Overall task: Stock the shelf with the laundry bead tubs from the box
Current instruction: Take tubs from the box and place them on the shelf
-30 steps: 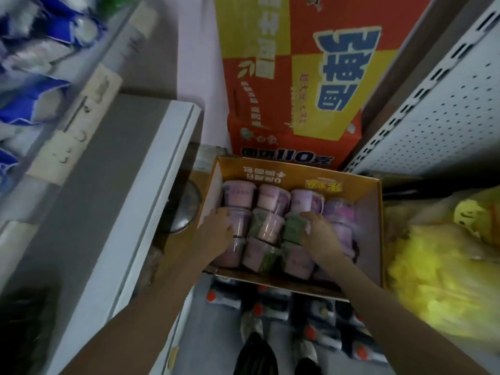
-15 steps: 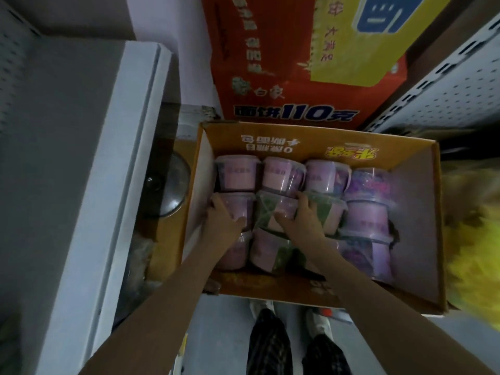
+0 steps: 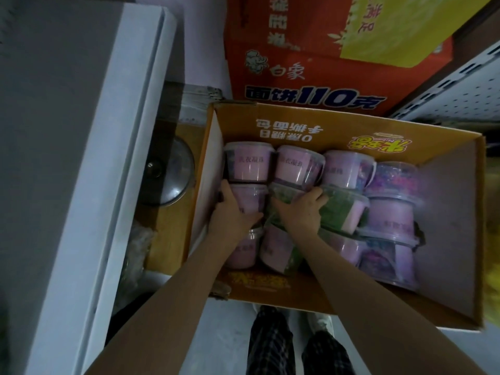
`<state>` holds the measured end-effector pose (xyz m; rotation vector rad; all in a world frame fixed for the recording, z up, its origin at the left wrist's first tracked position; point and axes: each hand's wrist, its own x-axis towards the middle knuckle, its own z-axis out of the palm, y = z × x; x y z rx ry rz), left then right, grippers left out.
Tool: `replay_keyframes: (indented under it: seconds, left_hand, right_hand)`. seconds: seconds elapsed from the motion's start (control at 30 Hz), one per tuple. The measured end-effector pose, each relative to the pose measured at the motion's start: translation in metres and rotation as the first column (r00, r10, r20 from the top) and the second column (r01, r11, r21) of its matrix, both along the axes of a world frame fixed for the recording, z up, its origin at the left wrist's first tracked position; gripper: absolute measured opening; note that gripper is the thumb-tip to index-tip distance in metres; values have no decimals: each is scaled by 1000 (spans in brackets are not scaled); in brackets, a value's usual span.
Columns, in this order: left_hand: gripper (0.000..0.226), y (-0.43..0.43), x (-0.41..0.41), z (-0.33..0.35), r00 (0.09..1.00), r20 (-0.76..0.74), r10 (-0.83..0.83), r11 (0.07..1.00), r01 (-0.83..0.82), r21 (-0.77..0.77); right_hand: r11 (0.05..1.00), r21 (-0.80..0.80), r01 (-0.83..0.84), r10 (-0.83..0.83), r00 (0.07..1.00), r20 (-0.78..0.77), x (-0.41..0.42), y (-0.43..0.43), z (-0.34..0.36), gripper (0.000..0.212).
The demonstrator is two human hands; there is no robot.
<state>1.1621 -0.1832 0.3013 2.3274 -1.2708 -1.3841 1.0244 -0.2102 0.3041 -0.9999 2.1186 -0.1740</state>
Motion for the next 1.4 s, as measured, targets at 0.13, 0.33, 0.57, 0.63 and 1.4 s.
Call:
replay_keyframes:
  seconds: [0.13,0.33,0.57,0.63,1.4]
  left_hand:
    - [113,-2,3,4,998,-38,40,999,-41,-25]
    - [104,4,6,27,998,-50,45,993,-50,-111]
    - [101,23,6,80,999,-43,-32,982,23,-188]
    - [100,31,6,98,998,-65,-7,972,-9,-235]
    - [90,115,-6,392,928,-80,364,592,-297,-749]
  right_hand:
    - [997,-59,48,-46,998,30,-4,2,-3,86]
    - [984,-152,90,-74,991,112,-17,14,13,79]
    - [958,-273,83,-37,985,170,-34,37,54,72]
    - [944,-324,67,-15,987,162,-40,42,70,69]
    - [610,-784,-118,440,873,211,-60,47,357,69]
